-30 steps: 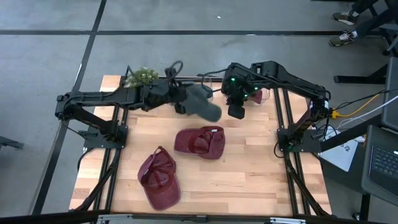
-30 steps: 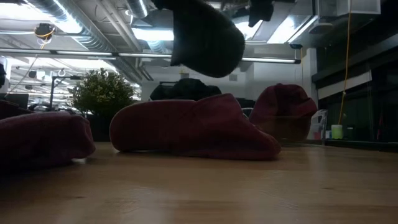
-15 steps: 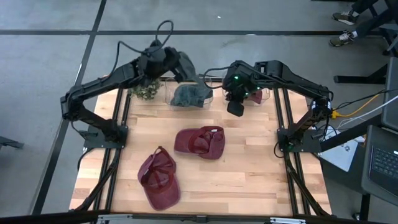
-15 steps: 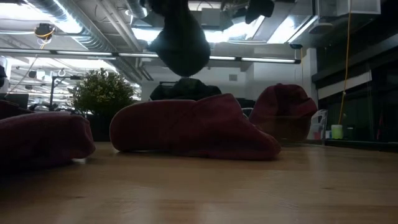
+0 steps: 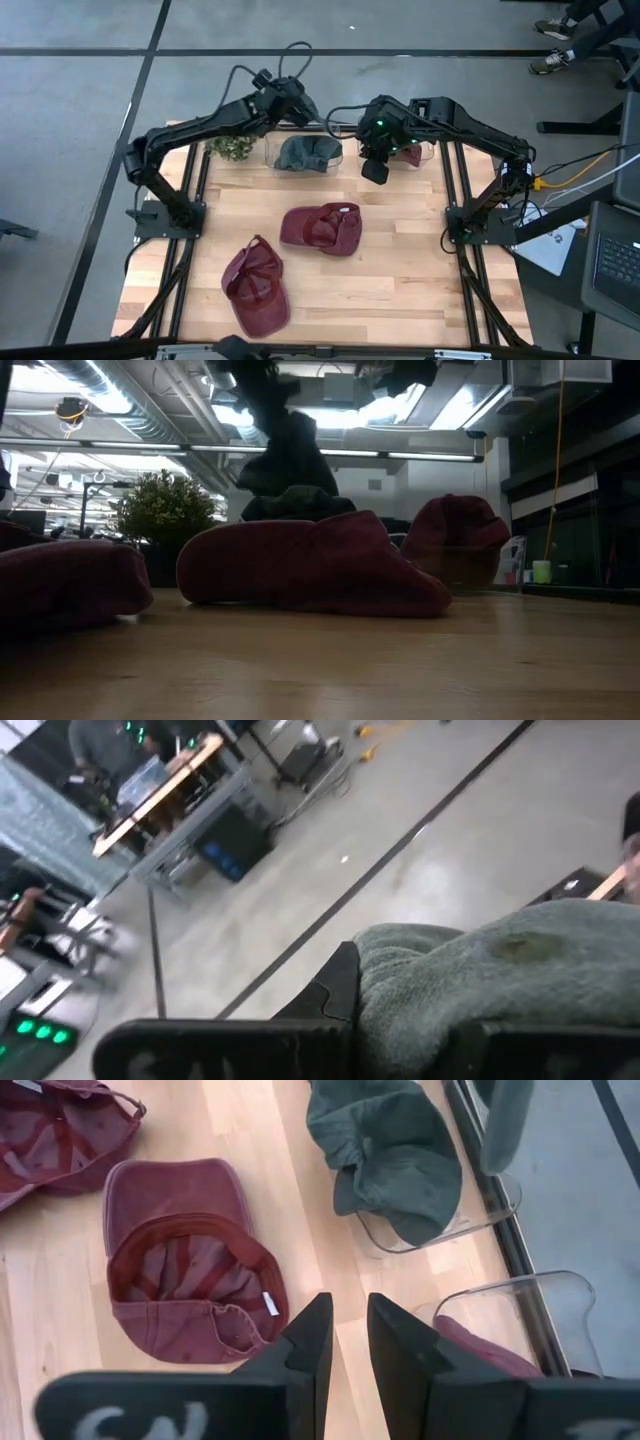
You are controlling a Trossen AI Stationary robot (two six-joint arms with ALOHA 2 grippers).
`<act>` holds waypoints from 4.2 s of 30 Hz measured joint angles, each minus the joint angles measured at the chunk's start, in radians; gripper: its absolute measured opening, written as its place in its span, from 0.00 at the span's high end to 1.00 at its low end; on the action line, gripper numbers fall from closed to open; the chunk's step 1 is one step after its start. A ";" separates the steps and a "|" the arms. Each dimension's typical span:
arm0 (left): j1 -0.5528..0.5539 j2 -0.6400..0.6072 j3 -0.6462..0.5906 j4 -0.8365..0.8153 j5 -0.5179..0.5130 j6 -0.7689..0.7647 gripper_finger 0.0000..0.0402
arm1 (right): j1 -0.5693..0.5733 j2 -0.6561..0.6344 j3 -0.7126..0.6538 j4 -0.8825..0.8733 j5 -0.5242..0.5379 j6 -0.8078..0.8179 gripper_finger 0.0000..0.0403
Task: Pick & Place hat
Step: Put the gray cap on the gray cap in the left transparent bin
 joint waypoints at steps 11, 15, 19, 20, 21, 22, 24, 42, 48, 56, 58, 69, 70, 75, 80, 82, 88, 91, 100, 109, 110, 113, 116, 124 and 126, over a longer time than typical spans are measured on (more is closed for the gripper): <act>-0.095 0.064 -0.001 -0.202 0.091 -0.149 0.99 | 0.000 0.001 0.000 0.000 0.024 -0.010 0.83; -0.143 0.063 -0.001 -0.260 0.081 -0.157 0.99 | 0.000 0.001 0.000 0.005 0.024 -0.021 0.83; -0.148 0.063 -0.001 -0.305 0.026 -0.125 0.99 | 0.000 0.001 0.000 0.025 0.024 -0.021 0.83; -0.147 0.062 -0.001 -0.323 0.015 -0.125 0.99 | 0.000 0.001 0.000 0.029 0.023 -0.021 0.83; -0.146 0.056 -0.001 -0.347 0.004 -0.126 0.99 | 0.000 0.001 0.000 0.031 0.023 -0.021 0.83; -0.147 0.047 -0.001 -0.376 -0.006 -0.130 0.99 | 0.000 0.001 0.000 0.031 0.023 -0.021 0.83; -0.148 0.024 -0.001 -0.410 -0.034 -0.139 0.99 | 0.000 0.001 0.000 0.034 0.023 -0.021 0.83; -0.095 -0.032 0.000 -0.463 0.032 -0.215 0.99 | 0.000 0.001 0.000 0.088 0.022 -0.024 0.83; -0.095 0.029 -0.001 -0.367 0.079 -0.222 0.99 | 0.000 0.001 0.000 0.088 0.022 -0.023 0.83; -0.095 0.076 -0.001 -0.214 0.158 -0.221 0.98 | 0.000 0.001 0.000 0.118 0.022 -0.028 0.83; -0.095 0.076 -0.001 -0.190 0.175 -0.222 0.98 | 0.000 0.001 0.000 0.131 0.022 -0.040 0.83; -0.069 0.043 -0.001 -0.176 0.158 -0.313 0.98 | 0.000 0.005 0.000 0.278 0.006 -0.054 0.82; -0.068 0.039 -0.001 -0.176 0.158 -0.313 0.98 | 0.000 0.007 0.000 0.293 0.006 -0.054 0.81; -0.068 0.006 -0.001 -0.182 0.242 -0.316 0.99 | -0.017 0.027 -0.001 0.292 0.005 -0.043 0.67; -0.068 -0.024 -0.001 -0.202 0.260 -0.329 0.99 | -0.046 0.086 -0.001 0.290 0.042 0.020 0.47; -0.069 -0.031 -0.001 -0.215 0.268 -0.342 0.99 | -0.056 0.122 -0.001 0.292 0.049 0.015 0.42; -0.069 -0.037 -0.001 -0.250 0.291 -0.361 0.99 | -0.048 0.235 -0.001 0.351 0.116 -0.073 0.36; -0.068 -0.037 -0.001 -0.259 0.290 -0.361 0.99 | -0.023 0.269 -0.001 0.365 0.188 -0.122 0.36; -0.068 -0.037 -0.001 -0.258 0.317 -0.361 0.99 | 0.005 0.314 -0.001 0.462 0.224 -0.183 0.41; -0.068 -0.045 -0.001 -0.280 0.333 -0.319 0.99 | 0.001 0.304 -0.053 0.471 0.164 -0.207 0.47; -0.068 -0.047 -0.001 -0.281 0.333 -0.316 0.99 | 0.001 0.287 -0.074 0.472 0.161 -0.208 0.48; -0.067 -0.060 -0.001 -0.281 0.343 -0.315 0.98 | 0.002 0.208 -0.184 0.522 0.141 -0.208 0.51; -0.066 -0.068 -0.001 -0.280 0.345 -0.315 0.98 | 0.002 0.104 -0.362 0.689 0.138 -0.189 0.53; -0.066 -0.077 -0.001 -0.279 0.390 -0.357 0.98 | 0.031 -0.072 -0.738 1.242 0.271 -0.195 0.58; -0.066 -0.077 -0.001 -0.278 0.391 -0.358 0.98 | 0.039 -0.074 -0.767 1.270 0.275 -0.183 0.58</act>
